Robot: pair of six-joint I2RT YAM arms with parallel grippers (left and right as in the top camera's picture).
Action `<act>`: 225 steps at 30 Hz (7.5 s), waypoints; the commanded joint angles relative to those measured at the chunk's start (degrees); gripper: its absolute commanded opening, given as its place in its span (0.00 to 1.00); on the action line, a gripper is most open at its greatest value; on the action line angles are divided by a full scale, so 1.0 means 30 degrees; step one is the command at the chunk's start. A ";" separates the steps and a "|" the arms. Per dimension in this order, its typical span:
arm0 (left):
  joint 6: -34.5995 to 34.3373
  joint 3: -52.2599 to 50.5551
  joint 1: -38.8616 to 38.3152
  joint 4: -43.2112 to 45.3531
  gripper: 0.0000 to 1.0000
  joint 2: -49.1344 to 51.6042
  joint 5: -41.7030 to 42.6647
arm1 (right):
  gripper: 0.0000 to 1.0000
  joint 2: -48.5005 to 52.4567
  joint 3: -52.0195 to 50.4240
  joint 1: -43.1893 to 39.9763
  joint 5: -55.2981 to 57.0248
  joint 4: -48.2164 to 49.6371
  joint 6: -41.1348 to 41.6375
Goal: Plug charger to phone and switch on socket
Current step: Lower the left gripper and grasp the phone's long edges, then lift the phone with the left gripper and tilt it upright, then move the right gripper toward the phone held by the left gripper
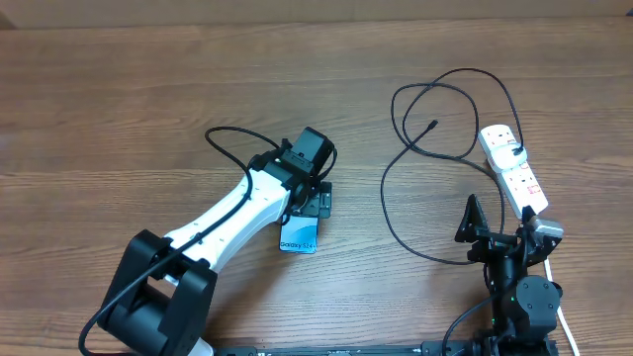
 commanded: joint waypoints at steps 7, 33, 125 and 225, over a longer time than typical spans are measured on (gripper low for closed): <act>0.0444 0.0386 -0.0153 0.0306 1.00 0.1501 0.0211 | 1.00 -0.0117 -0.0087 0.0087 -0.0073 0.0102 -0.0029; 0.0816 0.0197 -0.0160 0.0357 1.00 0.2834 0.0794 | 1.00 -0.0117 -0.0087 0.0087 -0.0073 0.0102 -0.0029; 0.6900 0.3636 0.3978 0.3242 0.55 0.4029 3.0694 | 1.00 -0.0117 -0.0087 0.0087 -0.0073 0.0102 -0.0029; -0.8131 0.3636 0.4175 0.7388 0.46 0.4029 3.2399 | 0.99 0.8298 1.6415 0.0073 -0.8357 -1.4047 0.3934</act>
